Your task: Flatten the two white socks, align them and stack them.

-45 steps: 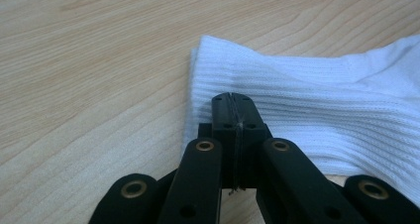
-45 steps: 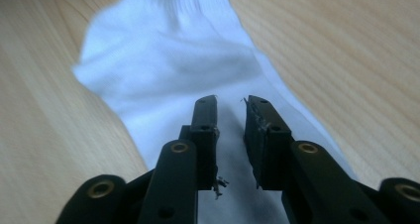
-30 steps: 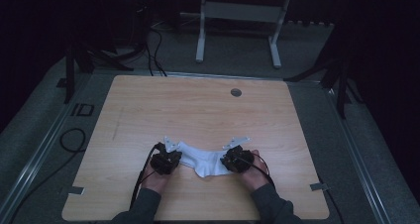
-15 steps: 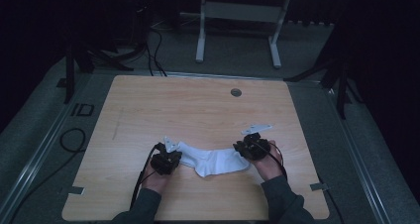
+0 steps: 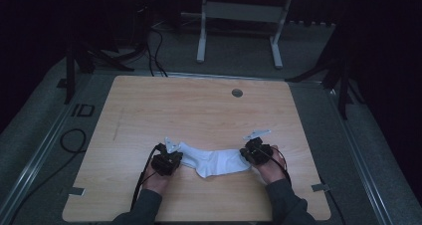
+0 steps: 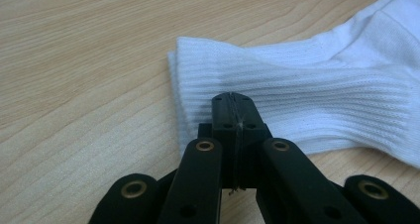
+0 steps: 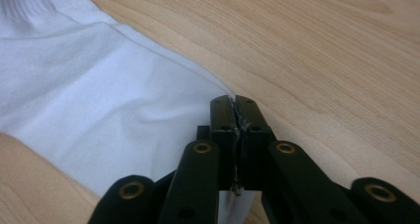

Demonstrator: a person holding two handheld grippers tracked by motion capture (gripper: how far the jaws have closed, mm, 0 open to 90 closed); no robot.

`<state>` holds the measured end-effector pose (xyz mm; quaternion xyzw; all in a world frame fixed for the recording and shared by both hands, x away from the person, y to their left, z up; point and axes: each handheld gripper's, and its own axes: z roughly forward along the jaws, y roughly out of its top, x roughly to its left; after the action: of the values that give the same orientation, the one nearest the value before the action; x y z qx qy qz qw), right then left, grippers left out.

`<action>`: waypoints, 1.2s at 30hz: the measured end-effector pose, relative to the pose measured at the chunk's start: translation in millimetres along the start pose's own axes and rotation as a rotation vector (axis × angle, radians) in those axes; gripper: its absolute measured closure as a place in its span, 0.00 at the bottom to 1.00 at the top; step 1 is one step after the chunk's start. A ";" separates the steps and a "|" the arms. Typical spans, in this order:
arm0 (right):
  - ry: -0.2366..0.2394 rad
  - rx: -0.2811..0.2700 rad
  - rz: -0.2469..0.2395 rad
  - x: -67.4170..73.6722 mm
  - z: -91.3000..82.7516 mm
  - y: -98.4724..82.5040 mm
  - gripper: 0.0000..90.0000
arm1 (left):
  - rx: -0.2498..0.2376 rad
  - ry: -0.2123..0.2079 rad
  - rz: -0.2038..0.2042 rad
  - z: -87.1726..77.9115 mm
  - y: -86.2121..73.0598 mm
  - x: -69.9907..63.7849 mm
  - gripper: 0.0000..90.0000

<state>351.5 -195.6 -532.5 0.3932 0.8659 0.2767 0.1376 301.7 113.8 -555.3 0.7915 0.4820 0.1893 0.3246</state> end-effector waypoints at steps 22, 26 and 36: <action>0.022 -0.056 0.052 -11.9 -20.2 -11.4 0.96 | 0.002 0.001 0.000 0.2 0.1 -0.3 1.00; 0.025 -0.081 0.075 -13.1 -21.6 -13.4 0.86 | -0.002 0.001 0.002 0.6 0.0 -0.6 0.99; 0.033 -0.157 0.132 -18.1 -33.0 -19.3 0.69 | -0.030 -0.023 0.003 -1.4 -0.2 -0.3 0.93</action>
<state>336.6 -231.8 -516.8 0.4328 0.8159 0.3588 0.1353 300.6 114.0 -554.5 0.7893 0.4742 0.1880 0.3417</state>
